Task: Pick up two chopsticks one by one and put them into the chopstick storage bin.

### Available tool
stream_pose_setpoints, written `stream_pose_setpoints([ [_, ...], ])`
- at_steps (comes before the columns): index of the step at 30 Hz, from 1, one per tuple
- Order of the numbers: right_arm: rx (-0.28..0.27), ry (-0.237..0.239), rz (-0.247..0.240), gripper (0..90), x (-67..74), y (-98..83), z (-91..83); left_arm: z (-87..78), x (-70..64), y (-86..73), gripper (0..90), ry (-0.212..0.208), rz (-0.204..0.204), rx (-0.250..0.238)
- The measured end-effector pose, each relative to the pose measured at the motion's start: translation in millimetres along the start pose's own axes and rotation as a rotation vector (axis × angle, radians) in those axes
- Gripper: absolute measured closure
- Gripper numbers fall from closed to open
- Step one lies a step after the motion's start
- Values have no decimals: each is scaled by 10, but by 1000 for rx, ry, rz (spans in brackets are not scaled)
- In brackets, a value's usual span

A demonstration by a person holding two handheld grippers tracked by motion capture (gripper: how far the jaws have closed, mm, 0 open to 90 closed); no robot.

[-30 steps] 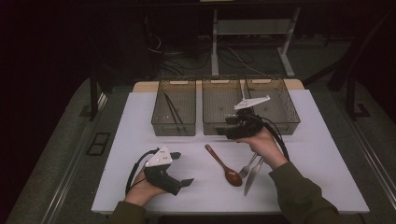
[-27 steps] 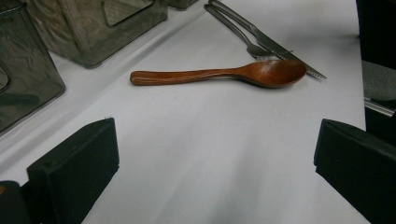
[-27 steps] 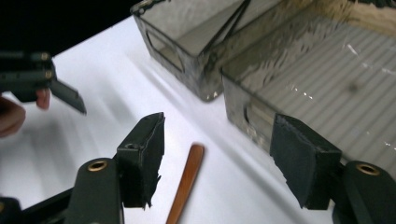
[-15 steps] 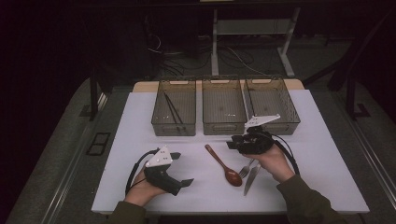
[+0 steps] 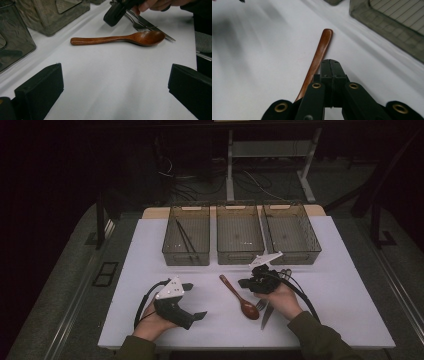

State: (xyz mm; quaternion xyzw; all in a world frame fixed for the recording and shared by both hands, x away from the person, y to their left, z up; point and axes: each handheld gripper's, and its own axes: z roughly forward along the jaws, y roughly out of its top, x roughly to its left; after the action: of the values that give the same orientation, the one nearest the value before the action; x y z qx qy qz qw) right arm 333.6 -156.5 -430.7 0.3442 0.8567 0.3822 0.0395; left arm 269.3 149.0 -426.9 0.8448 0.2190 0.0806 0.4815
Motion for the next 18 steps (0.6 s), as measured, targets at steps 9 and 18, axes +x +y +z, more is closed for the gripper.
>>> stream_pose_setpoints([
  [9, 29, 1, -8, 900, 34, -16, 137, -8, -3, 2, 0, 1, 0, -2],
  [18, 45, 1, -13, 900, 42, -18, 197, -3, -2, 1, 0, 0, -1, 0],
])
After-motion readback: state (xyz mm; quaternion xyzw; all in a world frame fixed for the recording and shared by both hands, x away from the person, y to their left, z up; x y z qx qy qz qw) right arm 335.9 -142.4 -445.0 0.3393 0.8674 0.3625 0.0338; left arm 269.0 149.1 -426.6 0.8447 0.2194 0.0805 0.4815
